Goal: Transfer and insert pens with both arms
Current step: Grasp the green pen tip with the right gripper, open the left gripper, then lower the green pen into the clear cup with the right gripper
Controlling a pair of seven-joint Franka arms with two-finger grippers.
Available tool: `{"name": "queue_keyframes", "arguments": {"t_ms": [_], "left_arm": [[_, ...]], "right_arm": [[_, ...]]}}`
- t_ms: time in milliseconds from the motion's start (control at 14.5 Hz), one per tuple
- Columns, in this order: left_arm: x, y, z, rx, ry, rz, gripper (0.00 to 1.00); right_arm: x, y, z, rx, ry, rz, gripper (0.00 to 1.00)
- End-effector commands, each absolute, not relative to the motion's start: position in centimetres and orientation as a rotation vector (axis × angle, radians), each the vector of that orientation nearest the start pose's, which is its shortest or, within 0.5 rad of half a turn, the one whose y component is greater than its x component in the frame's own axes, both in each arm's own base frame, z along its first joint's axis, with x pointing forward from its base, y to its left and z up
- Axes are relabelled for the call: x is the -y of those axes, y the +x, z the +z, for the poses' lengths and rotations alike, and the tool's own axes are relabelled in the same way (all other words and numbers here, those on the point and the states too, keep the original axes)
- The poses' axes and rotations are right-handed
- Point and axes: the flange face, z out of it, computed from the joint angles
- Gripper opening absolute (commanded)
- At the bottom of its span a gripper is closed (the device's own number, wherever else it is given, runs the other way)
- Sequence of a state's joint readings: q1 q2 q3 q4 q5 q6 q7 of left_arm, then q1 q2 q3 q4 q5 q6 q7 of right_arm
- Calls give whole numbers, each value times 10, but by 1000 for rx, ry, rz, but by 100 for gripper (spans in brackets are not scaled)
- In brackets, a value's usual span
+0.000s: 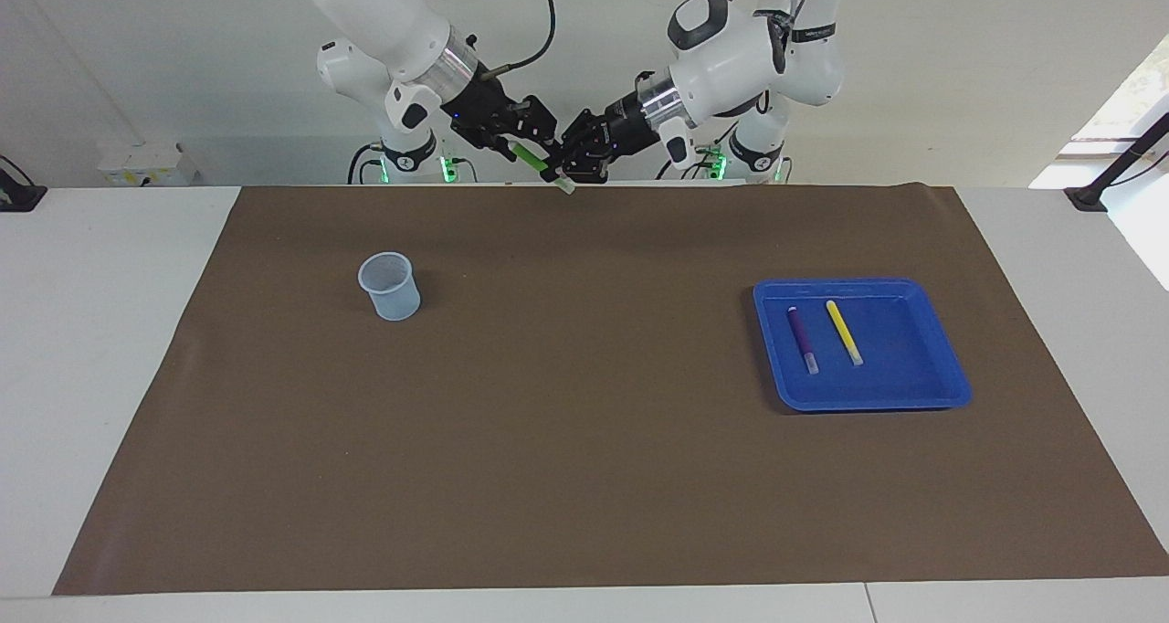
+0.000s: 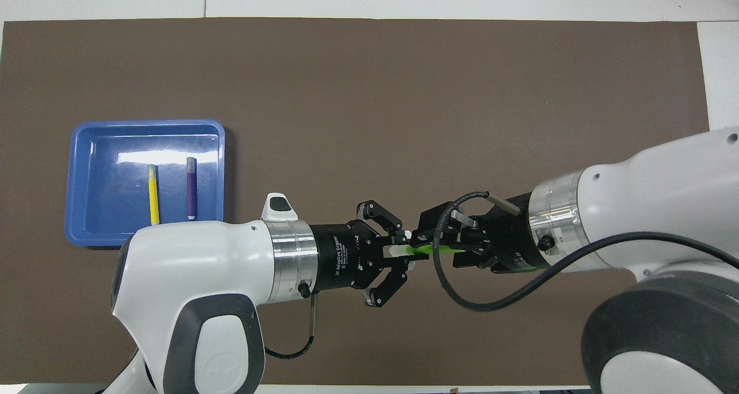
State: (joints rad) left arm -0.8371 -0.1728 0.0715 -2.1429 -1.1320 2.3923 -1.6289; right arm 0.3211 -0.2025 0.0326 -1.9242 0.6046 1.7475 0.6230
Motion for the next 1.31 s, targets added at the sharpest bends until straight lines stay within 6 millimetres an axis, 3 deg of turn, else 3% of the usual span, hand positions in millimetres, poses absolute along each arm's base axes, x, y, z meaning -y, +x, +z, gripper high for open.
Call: {"name": "queue_keyframes", "arguments": {"t_ms": [0, 69, 138, 344, 757, 826, 895, 963, 1239], "left_arm": [[371, 378, 527, -1626, 1600, -920, 0], [371, 378, 527, -1626, 1600, -920, 0], [370, 378, 527, -1627, 1599, -919, 0], [370, 378, 527, -1627, 1599, -919, 0], [371, 378, 528, -1626, 1597, -917, 0], [370, 379, 529, -1631, 1589, -916, 52], [370, 380, 529, -1636, 1585, -918, 93], [369, 380, 529, -1638, 1582, -918, 100], [368, 382, 529, -1643, 1575, -918, 100]], "right_arm": [[-216, 451, 593, -486, -2548, 311, 52], [-216, 451, 593, -487, -2548, 313, 50], [-216, 451, 592, -486, -2549, 317, 42], [-214, 450, 592, -479, -2554, 324, 0], [-203, 455, 591, -506, -2548, 313, 0], [-202, 456, 591, -508, -2548, 311, 0], [-201, 456, 591, -494, -2550, 306, 0], [-197, 458, 591, -485, -2552, 300, 0], [-156, 461, 584, -272, -2815, 236, 0]]}}
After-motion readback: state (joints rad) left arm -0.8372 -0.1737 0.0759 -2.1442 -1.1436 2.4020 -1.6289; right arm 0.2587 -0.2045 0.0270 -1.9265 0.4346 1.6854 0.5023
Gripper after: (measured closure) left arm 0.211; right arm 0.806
